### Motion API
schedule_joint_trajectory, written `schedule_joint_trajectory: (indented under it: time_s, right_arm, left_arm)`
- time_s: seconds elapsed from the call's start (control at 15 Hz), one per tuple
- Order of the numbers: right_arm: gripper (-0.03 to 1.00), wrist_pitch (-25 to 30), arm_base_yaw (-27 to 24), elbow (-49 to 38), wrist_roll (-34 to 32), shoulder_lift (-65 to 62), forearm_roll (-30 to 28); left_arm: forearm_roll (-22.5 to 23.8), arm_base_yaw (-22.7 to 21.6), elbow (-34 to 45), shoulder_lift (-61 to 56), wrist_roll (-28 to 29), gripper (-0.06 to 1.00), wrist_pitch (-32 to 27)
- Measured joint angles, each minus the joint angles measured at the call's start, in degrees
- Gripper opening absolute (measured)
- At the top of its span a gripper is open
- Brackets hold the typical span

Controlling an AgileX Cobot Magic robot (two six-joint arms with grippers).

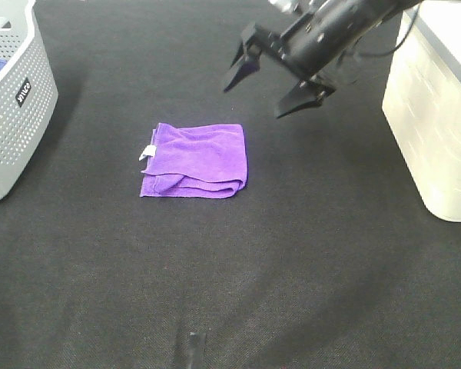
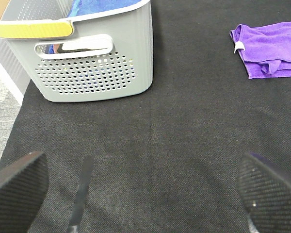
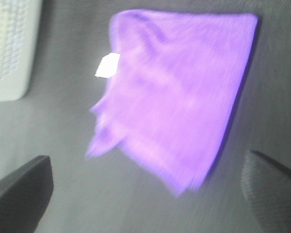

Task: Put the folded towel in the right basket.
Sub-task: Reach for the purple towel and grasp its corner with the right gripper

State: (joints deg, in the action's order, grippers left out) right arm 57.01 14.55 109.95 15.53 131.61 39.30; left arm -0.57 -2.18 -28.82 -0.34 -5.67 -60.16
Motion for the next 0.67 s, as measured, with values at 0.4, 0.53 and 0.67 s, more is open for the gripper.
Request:
schedule_joint_trajectory:
  time_s: [0.4, 0.53, 0.67]
  right_arm:
    - [0.96, 5.8, -2.8, 9.3, -1.1, 12.8, 0.5]
    - [0.95, 5.3, -2.9, 9.3, -0.7, 14.4, 1.2]
    - [0.94, 5.0, -2.9, 9.3, -0.7, 14.4, 1.5]
  left_arm:
    - [-0.6, 0.0, 0.0, 0.0, 0.0, 0.99, 0.0]
    - [-0.8, 0.0, 0.0, 0.0, 0.0, 0.99, 0.0]
    - [-0.9, 0.0, 0.0, 0.0, 0.0, 0.99, 0.0]
